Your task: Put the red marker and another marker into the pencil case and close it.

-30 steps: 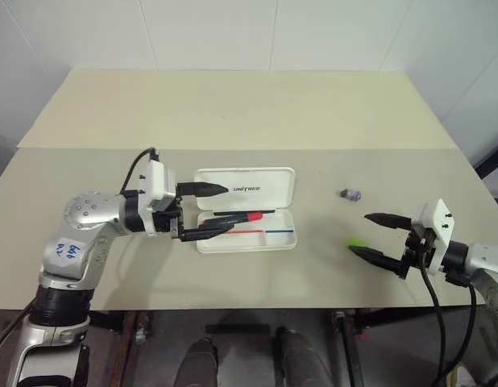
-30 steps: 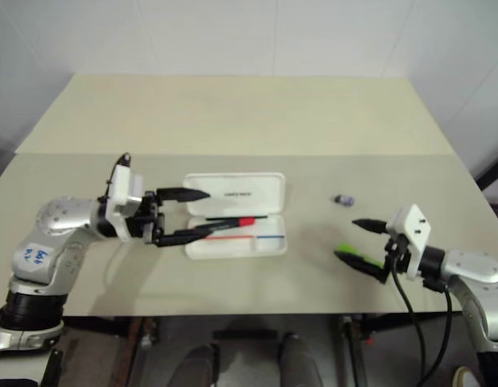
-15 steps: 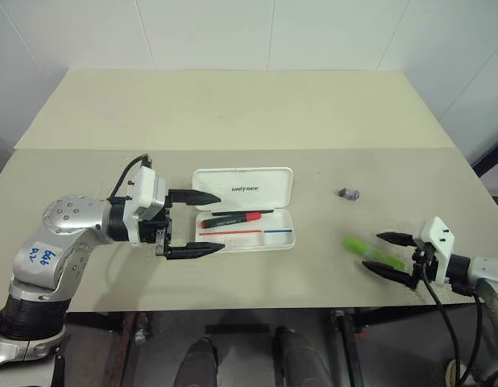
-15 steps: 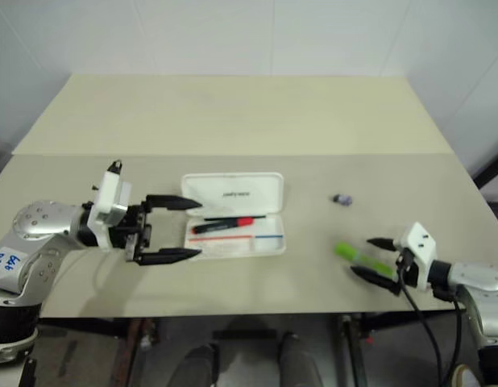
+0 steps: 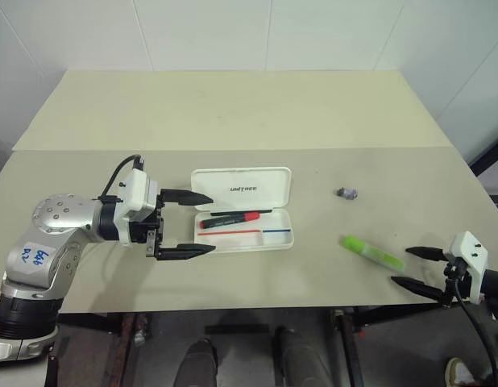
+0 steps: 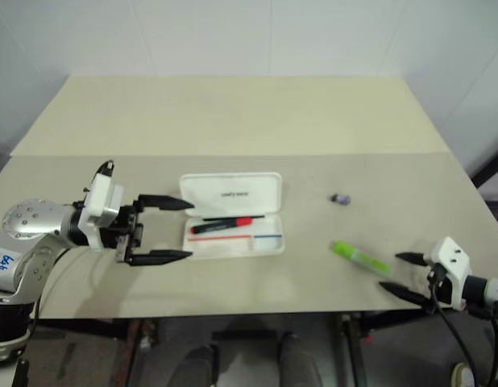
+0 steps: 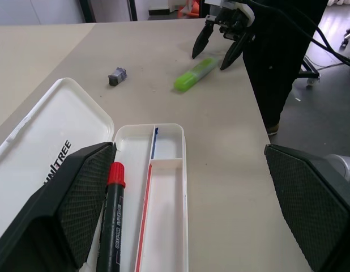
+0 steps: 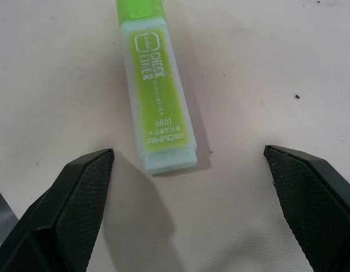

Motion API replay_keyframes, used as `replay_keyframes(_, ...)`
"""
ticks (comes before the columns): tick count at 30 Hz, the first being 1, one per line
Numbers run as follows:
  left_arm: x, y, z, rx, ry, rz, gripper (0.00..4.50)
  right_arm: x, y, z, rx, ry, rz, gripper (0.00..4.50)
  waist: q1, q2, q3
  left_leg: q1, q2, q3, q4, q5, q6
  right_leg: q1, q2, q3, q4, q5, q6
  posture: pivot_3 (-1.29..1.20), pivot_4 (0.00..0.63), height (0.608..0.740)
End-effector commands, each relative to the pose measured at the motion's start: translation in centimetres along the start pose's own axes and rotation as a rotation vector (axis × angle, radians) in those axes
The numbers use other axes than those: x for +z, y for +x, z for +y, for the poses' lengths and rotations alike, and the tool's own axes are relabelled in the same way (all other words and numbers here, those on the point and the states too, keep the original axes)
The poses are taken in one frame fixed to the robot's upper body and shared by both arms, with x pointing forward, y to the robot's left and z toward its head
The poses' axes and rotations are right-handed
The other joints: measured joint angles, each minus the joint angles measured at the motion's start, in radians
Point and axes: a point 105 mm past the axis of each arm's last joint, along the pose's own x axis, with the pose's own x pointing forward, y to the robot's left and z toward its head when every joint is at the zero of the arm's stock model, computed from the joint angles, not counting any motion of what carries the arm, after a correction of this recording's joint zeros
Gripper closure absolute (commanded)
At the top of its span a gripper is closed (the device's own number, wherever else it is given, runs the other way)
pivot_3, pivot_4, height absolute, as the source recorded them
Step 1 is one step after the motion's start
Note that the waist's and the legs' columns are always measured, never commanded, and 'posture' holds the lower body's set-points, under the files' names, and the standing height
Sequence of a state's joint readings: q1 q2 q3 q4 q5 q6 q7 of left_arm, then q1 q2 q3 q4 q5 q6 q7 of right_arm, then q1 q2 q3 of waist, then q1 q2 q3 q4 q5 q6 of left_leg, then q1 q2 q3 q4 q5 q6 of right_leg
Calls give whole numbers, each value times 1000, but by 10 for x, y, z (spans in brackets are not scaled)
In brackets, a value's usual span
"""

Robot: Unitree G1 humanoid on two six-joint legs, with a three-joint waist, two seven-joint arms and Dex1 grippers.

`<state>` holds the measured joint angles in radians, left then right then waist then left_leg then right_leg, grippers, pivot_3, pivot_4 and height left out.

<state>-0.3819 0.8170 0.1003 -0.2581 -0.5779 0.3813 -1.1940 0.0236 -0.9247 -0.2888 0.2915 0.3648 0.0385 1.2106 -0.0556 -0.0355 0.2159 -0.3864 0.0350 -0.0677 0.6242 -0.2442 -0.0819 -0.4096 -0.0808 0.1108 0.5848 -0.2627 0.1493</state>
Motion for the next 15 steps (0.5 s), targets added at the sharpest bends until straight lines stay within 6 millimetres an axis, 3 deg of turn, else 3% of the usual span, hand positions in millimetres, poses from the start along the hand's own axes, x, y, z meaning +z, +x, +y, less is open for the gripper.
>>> replay_keyframes(1, 5, -3, 4, 10, 41, 3, 0, 5, 2, 0, -25, 0, -48, 1000, 0, 0, 0, 0, 0, 0, 0, 0, 0, 0, 0, 0, 0, 0, 0, 0, 150, 740)
replay_keyframes(8, 5, -5, 7, 12, 52, 5, 0, 18, 13, 8, -4, -18, -108, 3381, -6, 0, 0, 0, 0, 0, 2, 0, 0, 0, 0, 0, 1, 1, 0, 0, 150, 740)
replay_keyframes(15, 2, -10, 9, 32, 52, 16, 0, 39, 21, 11, 24, -101, -135, 3415, -3, 0, 0, 0, 0, 0, 2, 0, 0, 0, 0, 0, 1, 1, 0, 0, 150, 740)
